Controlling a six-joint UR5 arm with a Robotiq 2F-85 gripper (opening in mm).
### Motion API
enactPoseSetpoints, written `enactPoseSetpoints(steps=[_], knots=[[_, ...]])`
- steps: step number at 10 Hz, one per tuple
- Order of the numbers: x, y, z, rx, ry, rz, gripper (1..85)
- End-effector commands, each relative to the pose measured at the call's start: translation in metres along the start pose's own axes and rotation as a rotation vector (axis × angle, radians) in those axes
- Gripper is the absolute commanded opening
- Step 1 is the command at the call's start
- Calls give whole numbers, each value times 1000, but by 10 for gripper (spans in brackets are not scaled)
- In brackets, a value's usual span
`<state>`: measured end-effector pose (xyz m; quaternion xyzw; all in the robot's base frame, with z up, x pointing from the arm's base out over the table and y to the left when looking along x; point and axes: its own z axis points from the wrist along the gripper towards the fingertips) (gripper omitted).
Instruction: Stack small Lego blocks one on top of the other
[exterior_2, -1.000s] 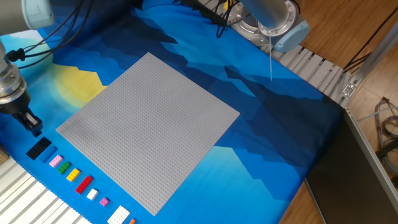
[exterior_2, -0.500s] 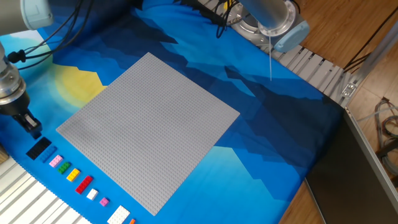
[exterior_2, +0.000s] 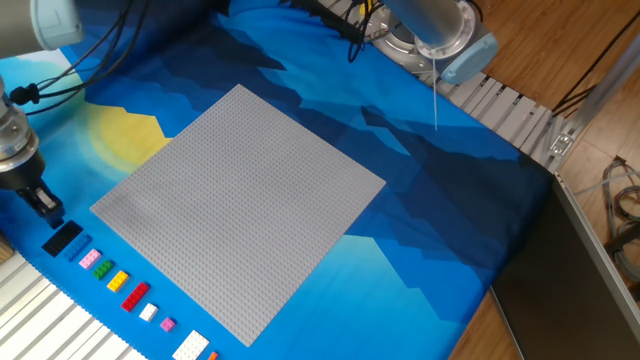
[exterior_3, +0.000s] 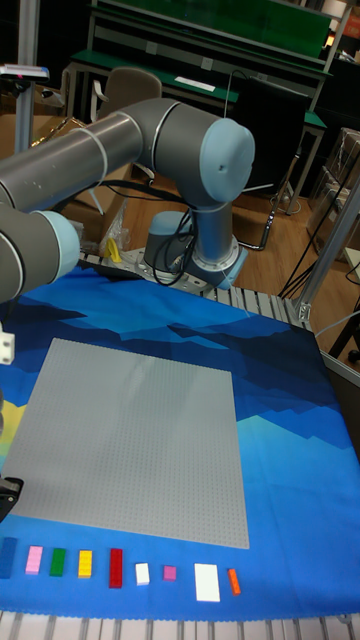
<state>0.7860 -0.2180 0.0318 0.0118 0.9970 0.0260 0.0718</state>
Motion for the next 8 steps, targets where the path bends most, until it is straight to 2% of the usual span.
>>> enactPoseSetpoints(steps=[1,3,8], knots=[[-5,-3,2,32,22,19,357],[-6,3,7,23,31,41,353],[-4,7,9,58,49,49,340]])
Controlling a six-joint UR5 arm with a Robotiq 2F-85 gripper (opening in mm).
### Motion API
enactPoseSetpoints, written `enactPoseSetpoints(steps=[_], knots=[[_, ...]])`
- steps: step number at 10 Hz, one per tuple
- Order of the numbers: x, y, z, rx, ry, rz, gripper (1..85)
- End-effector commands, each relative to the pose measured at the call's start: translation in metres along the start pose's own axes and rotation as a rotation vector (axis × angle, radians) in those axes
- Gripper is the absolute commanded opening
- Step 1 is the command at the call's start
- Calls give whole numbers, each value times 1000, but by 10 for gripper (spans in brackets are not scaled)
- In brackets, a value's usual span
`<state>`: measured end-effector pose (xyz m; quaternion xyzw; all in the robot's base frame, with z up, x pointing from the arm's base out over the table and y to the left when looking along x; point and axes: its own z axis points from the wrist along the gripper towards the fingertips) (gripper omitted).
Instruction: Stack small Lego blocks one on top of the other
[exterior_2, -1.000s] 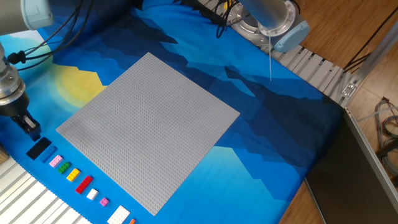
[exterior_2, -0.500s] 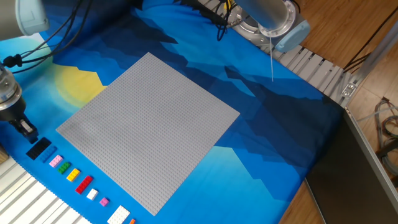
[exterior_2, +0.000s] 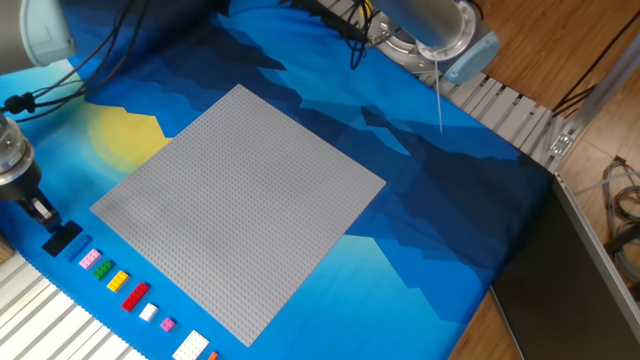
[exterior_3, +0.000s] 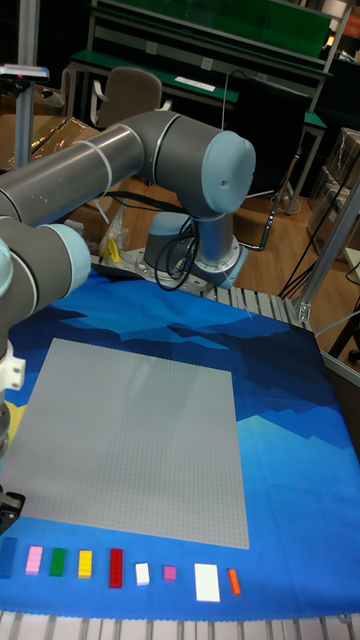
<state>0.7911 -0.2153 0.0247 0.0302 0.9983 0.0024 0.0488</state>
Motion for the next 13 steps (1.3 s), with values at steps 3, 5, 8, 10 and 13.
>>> enactPoseSetpoints(steps=[3,5,8,10,13], knots=[[-2,13,4,8,-9,-6,340],[-5,18,6,-2,-23,-36,340],[-5,23,10,-9,-24,-74,340],[-5,25,11,-20,-27,-85,337],[-4,21,12,-21,-27,-105,337]])
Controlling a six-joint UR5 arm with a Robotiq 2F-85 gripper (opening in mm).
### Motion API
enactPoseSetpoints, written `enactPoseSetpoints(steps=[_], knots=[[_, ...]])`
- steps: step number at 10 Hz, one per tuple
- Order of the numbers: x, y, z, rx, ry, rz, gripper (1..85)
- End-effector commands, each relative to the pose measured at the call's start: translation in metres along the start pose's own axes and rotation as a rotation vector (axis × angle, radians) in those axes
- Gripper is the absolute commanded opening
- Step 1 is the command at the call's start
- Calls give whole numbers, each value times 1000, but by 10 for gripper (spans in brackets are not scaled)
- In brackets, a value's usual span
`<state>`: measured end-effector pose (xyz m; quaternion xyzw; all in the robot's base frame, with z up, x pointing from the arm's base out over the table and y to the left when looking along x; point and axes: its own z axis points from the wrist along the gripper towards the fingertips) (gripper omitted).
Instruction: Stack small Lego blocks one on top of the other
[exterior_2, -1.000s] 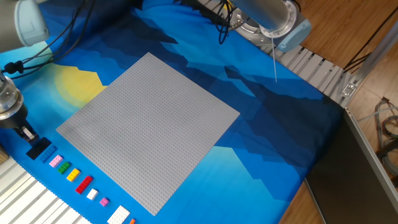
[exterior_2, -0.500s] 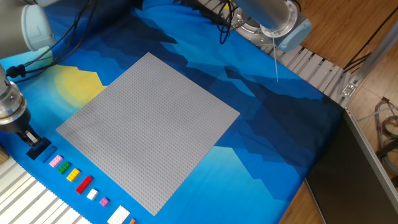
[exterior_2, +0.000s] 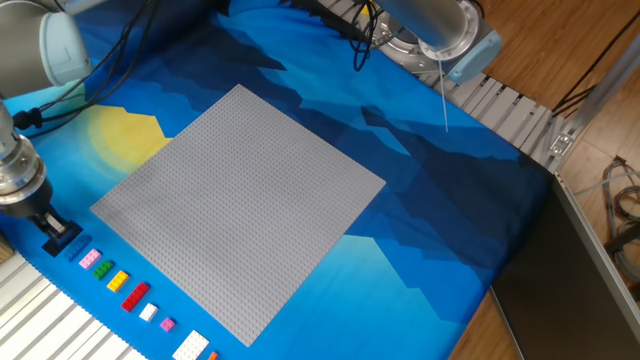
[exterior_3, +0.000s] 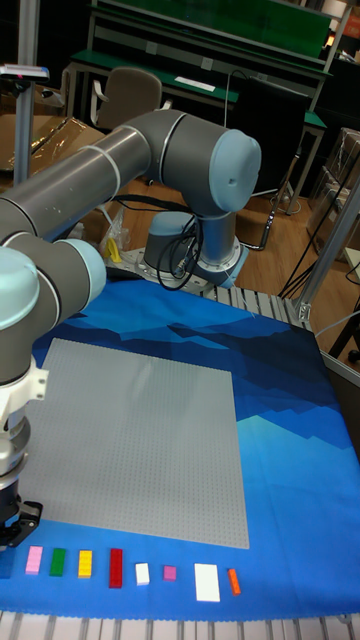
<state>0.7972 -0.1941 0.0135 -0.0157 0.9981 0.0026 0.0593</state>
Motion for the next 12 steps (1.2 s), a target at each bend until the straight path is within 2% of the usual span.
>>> enactPoseSetpoints(steps=[1,12], knots=[[2,-2,1,-17,-5,-22,340],[3,-3,4,-31,3,-95,387]])
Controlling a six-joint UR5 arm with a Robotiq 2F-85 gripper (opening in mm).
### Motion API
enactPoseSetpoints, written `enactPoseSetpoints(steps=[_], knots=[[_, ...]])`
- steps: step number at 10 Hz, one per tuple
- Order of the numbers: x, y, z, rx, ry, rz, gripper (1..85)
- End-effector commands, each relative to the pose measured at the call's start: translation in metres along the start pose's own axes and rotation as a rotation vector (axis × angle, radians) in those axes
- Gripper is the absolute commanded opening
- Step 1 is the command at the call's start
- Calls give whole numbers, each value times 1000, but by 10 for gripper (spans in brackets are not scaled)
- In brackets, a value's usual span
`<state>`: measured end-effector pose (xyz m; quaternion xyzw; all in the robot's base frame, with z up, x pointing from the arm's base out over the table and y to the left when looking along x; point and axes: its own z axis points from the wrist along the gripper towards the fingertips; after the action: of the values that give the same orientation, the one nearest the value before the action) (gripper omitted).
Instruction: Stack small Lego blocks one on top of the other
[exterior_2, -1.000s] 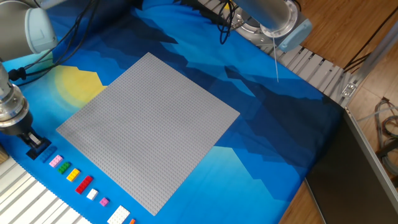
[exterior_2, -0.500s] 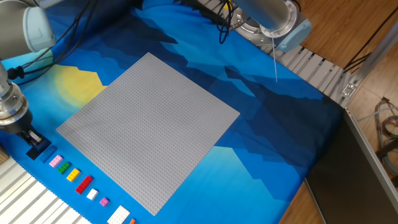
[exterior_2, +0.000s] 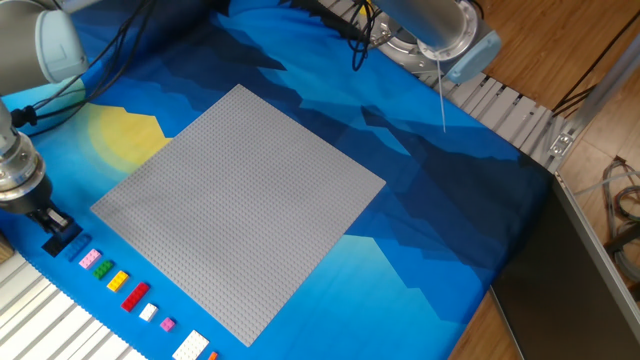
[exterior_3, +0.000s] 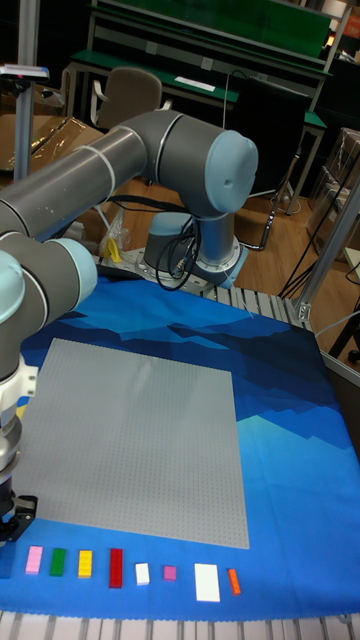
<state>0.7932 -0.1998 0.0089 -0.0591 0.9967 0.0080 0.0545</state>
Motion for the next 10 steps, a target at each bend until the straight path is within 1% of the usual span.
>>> enactPoseSetpoints(steps=[1,5,10], knots=[[-2,1,2,-10,-7,-13,390],[-1,0,3,-8,0,-21,390],[-2,1,5,-12,-4,-22,397]])
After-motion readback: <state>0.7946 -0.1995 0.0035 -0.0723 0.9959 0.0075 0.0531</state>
